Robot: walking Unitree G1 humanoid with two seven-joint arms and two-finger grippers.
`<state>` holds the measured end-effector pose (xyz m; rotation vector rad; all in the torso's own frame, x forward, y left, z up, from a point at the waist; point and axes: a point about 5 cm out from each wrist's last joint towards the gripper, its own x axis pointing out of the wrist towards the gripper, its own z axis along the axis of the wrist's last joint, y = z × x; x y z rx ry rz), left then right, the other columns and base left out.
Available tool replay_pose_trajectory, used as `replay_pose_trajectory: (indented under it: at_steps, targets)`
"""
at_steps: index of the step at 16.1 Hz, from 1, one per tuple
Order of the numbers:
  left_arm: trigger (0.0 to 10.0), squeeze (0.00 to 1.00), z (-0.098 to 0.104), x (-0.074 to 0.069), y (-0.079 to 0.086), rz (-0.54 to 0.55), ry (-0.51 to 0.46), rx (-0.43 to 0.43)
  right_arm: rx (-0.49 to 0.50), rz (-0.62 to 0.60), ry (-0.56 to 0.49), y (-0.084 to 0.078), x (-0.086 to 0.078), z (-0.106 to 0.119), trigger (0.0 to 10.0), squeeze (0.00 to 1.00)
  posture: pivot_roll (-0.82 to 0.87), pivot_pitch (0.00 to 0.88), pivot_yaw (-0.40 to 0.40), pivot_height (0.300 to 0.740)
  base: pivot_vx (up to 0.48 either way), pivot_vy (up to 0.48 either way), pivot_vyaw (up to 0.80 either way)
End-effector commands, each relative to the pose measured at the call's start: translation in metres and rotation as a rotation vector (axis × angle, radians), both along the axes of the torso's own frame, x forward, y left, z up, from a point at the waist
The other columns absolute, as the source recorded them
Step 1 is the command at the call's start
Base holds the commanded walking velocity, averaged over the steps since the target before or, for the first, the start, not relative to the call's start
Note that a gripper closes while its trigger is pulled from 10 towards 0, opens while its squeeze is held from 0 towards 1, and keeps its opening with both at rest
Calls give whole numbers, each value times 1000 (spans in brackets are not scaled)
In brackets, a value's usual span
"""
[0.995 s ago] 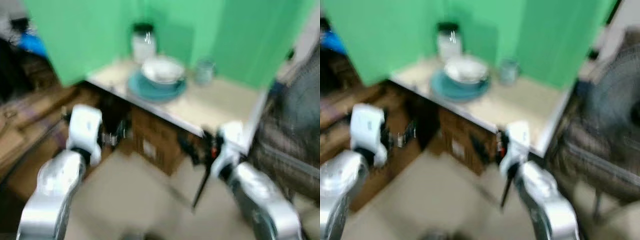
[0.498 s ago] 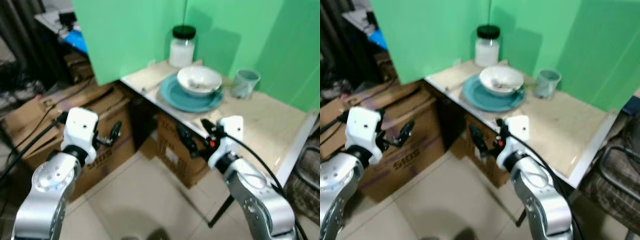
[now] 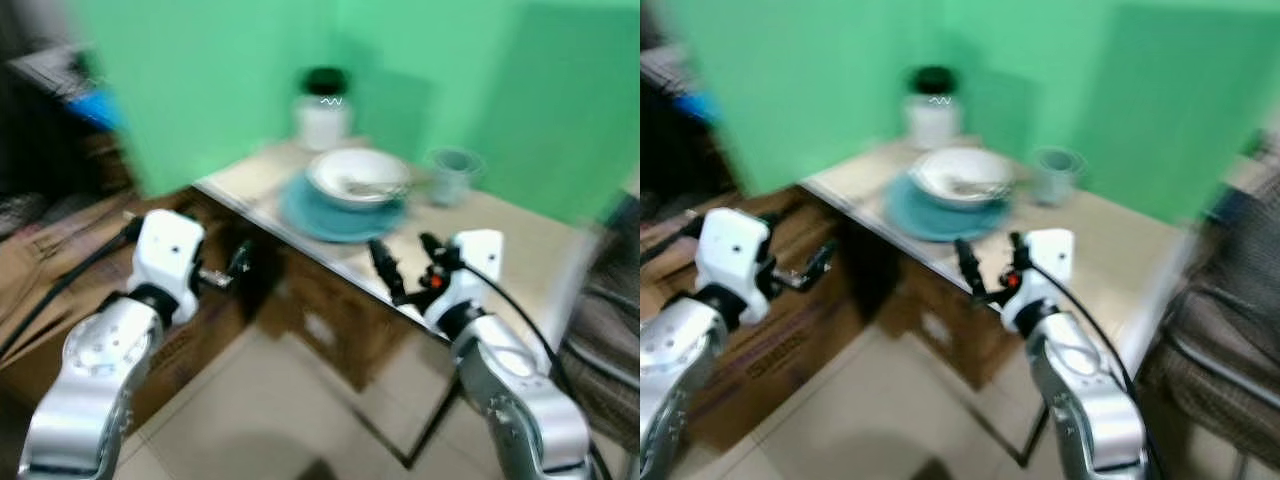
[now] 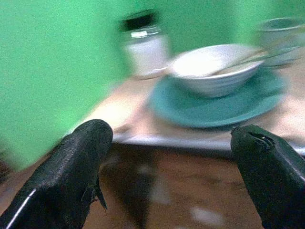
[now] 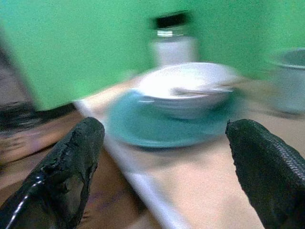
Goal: Setting the table
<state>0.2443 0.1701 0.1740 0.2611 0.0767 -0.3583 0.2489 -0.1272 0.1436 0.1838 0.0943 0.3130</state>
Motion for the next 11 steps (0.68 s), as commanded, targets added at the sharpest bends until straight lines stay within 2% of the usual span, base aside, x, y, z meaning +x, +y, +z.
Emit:
replay_pose_trajectory:
  at_steps: [1, 5, 11]
  targets:
    - [10000, 420, 3, -1, 0, -33, -4, 9, 1, -17, -7, -1, 3, 5, 10000, 0, 169, 0, 25, 740, 281, 0, 0]
    - [10000, 416, 6, 4, 4, 2, -12, -8, 2, -8, -6, 0, 3, 7, 10000, 0, 170, 0, 34, 740, 288, 0, 0]
    - [10000, 416, 4, 2, 2, -2, -3, -9, -5, 19, 20, 2, 5, 5, 10000, 0, 172, 0, 36, 740, 288, 0, 0]
